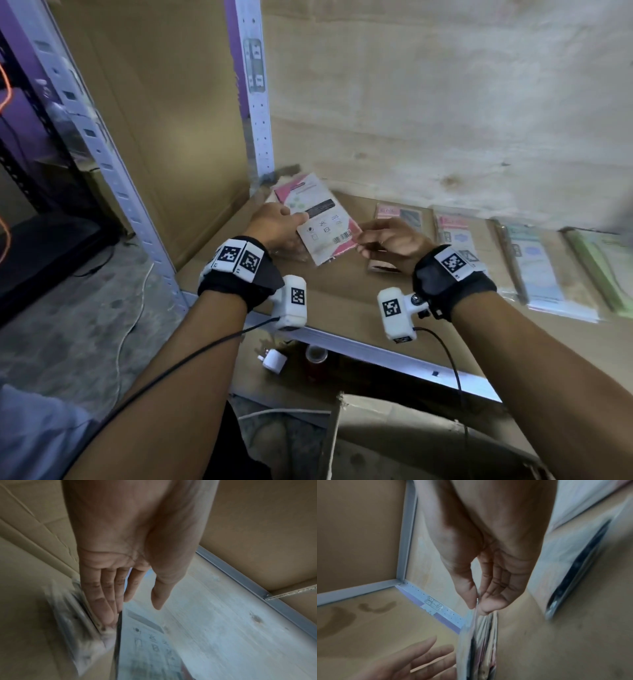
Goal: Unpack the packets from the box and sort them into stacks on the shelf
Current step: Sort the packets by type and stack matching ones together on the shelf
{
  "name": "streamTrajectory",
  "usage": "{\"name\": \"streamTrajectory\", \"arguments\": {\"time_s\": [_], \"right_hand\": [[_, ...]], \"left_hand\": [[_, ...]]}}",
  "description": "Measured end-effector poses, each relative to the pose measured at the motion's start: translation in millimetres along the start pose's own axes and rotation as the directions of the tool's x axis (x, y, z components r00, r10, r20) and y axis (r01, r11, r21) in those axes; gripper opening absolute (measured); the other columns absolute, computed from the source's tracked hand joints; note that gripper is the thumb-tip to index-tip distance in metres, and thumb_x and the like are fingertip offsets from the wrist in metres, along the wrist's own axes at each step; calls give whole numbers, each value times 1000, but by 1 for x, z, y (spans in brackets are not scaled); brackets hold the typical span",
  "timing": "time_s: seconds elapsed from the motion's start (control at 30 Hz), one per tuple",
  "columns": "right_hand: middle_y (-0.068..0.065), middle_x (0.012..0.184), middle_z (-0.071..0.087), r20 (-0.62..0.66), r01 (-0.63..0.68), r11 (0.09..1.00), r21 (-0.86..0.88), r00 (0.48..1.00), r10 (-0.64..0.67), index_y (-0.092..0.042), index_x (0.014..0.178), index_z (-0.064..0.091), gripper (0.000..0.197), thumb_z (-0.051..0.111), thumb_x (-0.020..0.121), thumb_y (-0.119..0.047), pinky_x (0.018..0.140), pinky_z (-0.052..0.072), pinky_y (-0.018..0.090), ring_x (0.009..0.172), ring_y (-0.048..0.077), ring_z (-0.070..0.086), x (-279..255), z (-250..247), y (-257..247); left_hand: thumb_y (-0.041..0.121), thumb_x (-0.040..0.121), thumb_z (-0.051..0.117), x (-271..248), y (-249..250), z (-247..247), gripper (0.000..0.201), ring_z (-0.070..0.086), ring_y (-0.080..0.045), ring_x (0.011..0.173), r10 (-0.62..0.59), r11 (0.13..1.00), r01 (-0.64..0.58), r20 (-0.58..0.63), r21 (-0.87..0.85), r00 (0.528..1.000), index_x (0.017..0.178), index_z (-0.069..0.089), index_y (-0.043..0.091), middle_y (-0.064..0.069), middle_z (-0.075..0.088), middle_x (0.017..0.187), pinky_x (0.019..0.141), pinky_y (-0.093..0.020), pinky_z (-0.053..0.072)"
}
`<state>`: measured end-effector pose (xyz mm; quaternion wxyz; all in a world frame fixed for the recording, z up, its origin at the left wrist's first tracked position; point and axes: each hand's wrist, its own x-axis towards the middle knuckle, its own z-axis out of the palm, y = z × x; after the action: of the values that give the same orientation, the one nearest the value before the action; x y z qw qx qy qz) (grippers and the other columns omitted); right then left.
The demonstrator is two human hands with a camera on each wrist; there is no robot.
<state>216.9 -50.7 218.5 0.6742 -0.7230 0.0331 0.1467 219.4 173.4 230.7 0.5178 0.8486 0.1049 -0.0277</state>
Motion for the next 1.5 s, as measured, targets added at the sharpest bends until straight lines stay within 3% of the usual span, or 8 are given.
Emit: {"name": "streamTrajectory", "arguments": {"time_s": [0.17, 0.37, 0.5, 0.67, 0.8, 1.17, 1.33, 1.5], "right_hand": [[19, 86, 68, -8, 226, 964, -141, 973, -229, 8, 106, 65, 25, 61, 84, 18, 51, 51, 21, 64, 24, 59, -41, -42, -11], [8, 80, 65, -22, 373, 762, -529, 892, -451, -4, 96, 74, 27, 71, 76, 14, 63, 49, 25, 63, 9, 55, -95, -84, -2], [9, 95, 65, -31, 352, 729, -587, 890, -455, -23, 91, 73, 19, 81, 77, -12, 73, 48, 29, 75, 12, 55, -119, -119, 13], [8, 104, 67, -352, 225, 811, -540, 815, -460, -21, 105, 68, 22, 74, 86, -30, 81, 51, 31, 90, 22, 64, -130, -174, 31], [7, 97, 71, -277, 68, 951, -302, 948, -156, -17, 117, 63, 29, 69, 91, -28, 61, 52, 28, 75, 17, 66, -136, -197, 45], [5, 81, 72, -24, 67, 975, -212, 997, -73, -17, 111, 63, 20, 65, 93, -8, 57, 52, 25, 69, 20, 68, -159, -233, 60], [23, 87, 62, -47, 115, 956, -269, 990, -133, -5, 122, 59, 28, 62, 94, -4, 64, 53, 30, 74, 28, 61, -163, -239, 63], [-3, 66, 66, -61, 187, 912, -364, 973, -224, -5, 123, 59, 27, 60, 96, -5, 65, 48, 28, 60, 12, 60, -154, -235, 59]], "left_hand": [[61, 82, 71, -20, 23, 29, 54, 77, -25, 85, -40, 943, 117, 240, -313, 970, 101, 63, 11, -13, 74, 105, 75, -37, 62], [35, 86, 77, -28, 53, 77, 44, 72, -34, 106, 111, 652, 239, 402, -720, 909, 117, 60, 8, -26, 71, 115, 79, -43, 63], [13, 99, 61, -34, 62, 120, 9, 67, -30, 110, 104, 703, 193, 368, -684, 924, 102, 59, 4, -19, 70, 106, 69, -32, 64], [17, 97, 64, -47, 73, 164, 23, 73, -21, 92, 131, 810, 188, 483, -555, 866, 117, 60, 8, -16, 72, 110, 63, -25, 62], [17, 95, 66, -52, 75, 192, 14, 77, -19, 86, 189, 841, 170, 575, -513, 796, 108, 65, 11, -12, 78, 99, 65, -25, 61], [31, 90, 74, -26, 72, 204, 32, 69, -11, 54, 254, 867, -208, 43, -452, 966, 112, 73, 9, -10, 74, 85, 49, -20, 52], [36, 94, 68, -26, 70, 201, 32, 68, -22, 65, 275, 902, -204, 141, -379, 951, 106, 72, 7, -15, 74, 89, 68, -33, 54], [45, 98, 58, -22, 63, 190, 43, 50, -9, 34, 220, 909, -124, 206, -398, 953, 68, 58, 15, 1, 56, 47, 33, -11, 32]]}}
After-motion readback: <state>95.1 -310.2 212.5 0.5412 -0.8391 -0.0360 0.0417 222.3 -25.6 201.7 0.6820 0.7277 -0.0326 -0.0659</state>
